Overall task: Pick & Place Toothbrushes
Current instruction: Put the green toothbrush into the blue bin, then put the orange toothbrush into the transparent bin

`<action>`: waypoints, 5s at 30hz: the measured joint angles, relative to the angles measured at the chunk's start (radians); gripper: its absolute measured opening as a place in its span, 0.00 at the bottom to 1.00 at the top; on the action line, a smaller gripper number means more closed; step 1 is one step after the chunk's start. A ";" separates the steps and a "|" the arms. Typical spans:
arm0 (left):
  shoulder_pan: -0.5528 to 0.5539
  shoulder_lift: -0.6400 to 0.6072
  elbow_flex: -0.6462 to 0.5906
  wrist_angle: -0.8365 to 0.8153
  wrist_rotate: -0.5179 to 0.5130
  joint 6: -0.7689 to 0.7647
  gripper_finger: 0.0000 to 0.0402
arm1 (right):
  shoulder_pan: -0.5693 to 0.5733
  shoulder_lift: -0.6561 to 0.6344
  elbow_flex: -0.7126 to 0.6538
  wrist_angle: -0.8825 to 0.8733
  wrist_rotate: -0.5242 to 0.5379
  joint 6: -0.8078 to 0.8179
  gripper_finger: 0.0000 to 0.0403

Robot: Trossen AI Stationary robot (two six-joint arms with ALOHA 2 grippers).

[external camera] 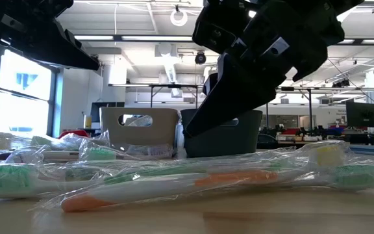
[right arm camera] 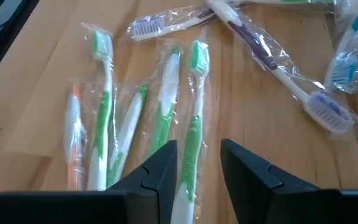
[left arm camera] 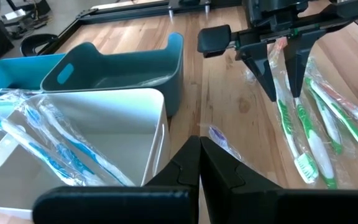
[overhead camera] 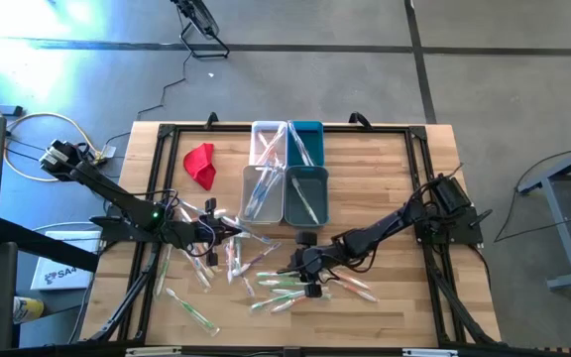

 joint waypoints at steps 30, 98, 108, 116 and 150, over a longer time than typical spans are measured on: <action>0.000 0.002 0.001 -0.019 0.005 -0.015 0.01 | 0.002 0.086 0.002 0.013 -0.016 0.047 0.20; 0.000 0.002 0.000 -0.104 -0.002 -0.022 0.01 | -0.257 -0.248 -0.092 -0.261 0.701 0.528 0.04; 0.000 0.001 0.000 -0.105 0.000 -0.028 0.01 | -0.301 -0.164 -0.092 -0.223 0.588 0.581 0.04; 0.000 0.002 0.000 -0.106 -0.002 -0.034 0.01 | -0.314 -0.167 -0.092 -0.249 0.530 0.611 0.04; 0.000 0.002 0.000 -0.106 -0.003 -0.041 0.01 | -0.287 -0.354 -0.092 -0.159 0.192 0.302 0.26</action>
